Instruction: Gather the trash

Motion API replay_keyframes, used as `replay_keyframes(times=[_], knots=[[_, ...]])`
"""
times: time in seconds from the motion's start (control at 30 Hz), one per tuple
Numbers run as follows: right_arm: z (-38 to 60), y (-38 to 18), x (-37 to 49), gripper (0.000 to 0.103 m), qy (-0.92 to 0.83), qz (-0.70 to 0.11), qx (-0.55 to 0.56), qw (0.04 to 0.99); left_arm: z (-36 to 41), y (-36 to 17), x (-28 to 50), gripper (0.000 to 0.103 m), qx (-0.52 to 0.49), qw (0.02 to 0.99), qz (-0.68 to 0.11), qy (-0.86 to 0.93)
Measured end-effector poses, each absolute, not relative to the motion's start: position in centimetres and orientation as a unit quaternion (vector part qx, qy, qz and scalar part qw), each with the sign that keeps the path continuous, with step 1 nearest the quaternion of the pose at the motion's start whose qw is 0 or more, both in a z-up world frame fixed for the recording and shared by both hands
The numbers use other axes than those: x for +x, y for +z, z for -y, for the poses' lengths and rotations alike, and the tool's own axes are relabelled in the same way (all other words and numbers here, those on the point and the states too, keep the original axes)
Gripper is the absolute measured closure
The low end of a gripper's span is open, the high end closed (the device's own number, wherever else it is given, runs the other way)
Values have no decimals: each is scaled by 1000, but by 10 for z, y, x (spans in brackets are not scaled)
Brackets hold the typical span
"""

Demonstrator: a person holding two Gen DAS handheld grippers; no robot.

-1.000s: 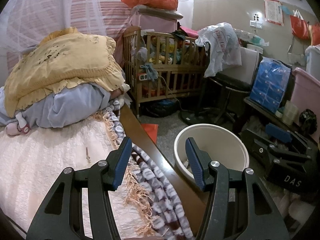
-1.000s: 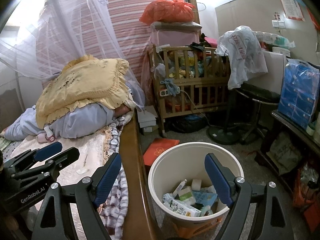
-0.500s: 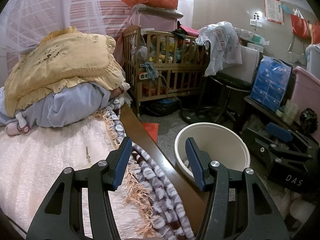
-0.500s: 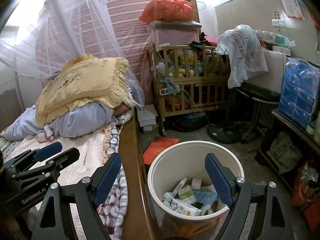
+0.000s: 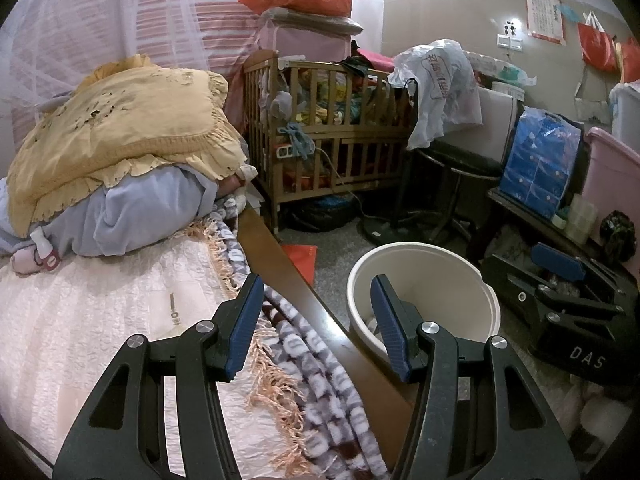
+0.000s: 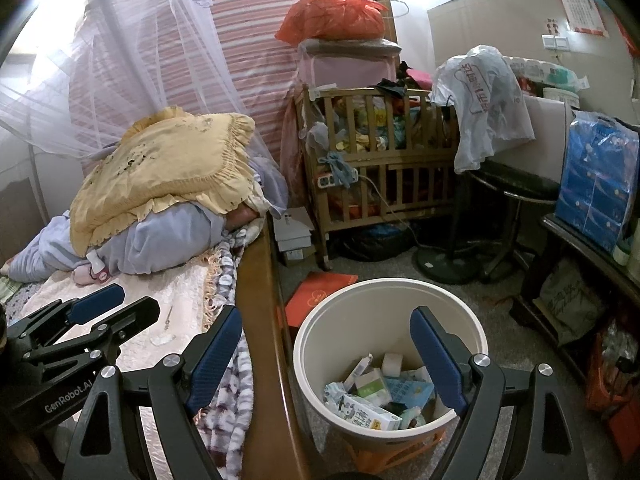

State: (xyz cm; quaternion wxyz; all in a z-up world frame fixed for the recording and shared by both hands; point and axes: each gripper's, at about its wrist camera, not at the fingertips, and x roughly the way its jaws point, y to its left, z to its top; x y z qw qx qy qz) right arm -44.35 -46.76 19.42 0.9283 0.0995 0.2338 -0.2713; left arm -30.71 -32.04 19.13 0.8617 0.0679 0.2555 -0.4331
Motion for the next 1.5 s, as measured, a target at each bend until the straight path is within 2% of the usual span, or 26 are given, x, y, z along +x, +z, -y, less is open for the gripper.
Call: replay_keyframes(times=[1.5], knots=[[478,182,-453,18,-276,-247,112,922,329,183,-308,49,88,849,-267,-447]])
